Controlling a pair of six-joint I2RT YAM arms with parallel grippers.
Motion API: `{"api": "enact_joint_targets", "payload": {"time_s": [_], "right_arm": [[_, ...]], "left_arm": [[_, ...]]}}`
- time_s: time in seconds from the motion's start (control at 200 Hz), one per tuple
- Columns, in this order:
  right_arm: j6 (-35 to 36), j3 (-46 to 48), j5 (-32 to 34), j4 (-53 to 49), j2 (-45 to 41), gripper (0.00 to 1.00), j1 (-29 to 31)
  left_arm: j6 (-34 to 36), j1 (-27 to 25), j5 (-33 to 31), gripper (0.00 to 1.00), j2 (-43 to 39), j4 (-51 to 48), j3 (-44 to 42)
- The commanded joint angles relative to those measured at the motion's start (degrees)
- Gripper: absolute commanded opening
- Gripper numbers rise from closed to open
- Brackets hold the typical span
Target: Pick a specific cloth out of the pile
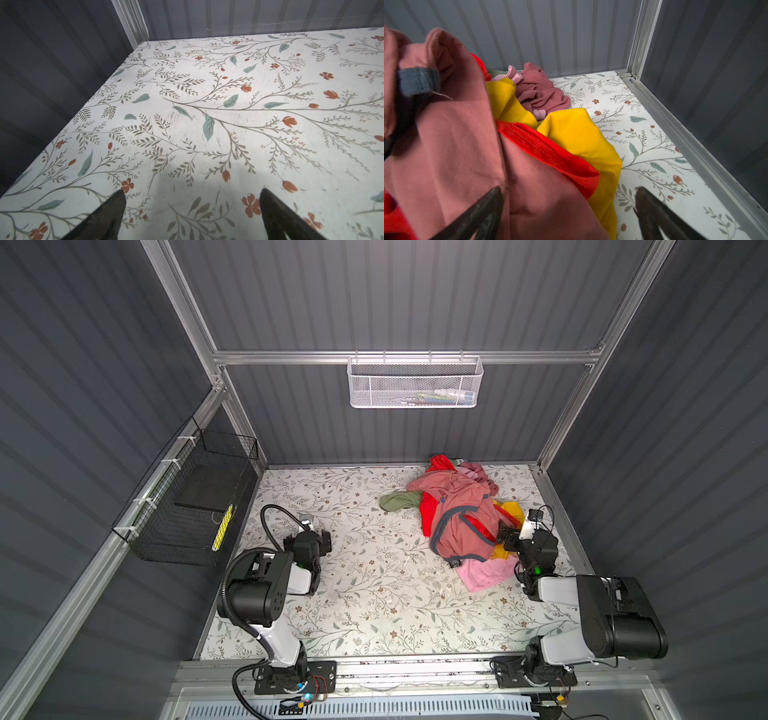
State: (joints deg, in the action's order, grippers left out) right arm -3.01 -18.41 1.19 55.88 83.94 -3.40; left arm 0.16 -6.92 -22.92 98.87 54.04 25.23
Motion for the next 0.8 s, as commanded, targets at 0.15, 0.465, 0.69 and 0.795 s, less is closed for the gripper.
{"api": "enact_joint_targets", "payload": {"time_s": [0.15,0.465,0.69,0.795], "right_arm": [[-0.4,-0.3,-1.8,-0.1,-0.3,0.99,-0.6],[-0.4,-0.2,-2.0,-0.1,-0.3,0.99,-0.6],[-0.4,-0.3,-2.0,-0.1,-0.2,0.99,-0.6],[-0.4,-0.3,-2.0,-0.1,-0.4,0.99,-0.6]], "left_arm": [[-0.9,0.1,-0.7,1.0,-0.4,0.7,0.6],[-0.9,0.2,-0.2,1.0,-0.4,-0.1,1.1],[-1.0,0.2,-0.1,1.0,-0.4,-0.1,1.1],[-1.0,0.2,-0.1,1.0,-0.5,0.0,1.0]]}}
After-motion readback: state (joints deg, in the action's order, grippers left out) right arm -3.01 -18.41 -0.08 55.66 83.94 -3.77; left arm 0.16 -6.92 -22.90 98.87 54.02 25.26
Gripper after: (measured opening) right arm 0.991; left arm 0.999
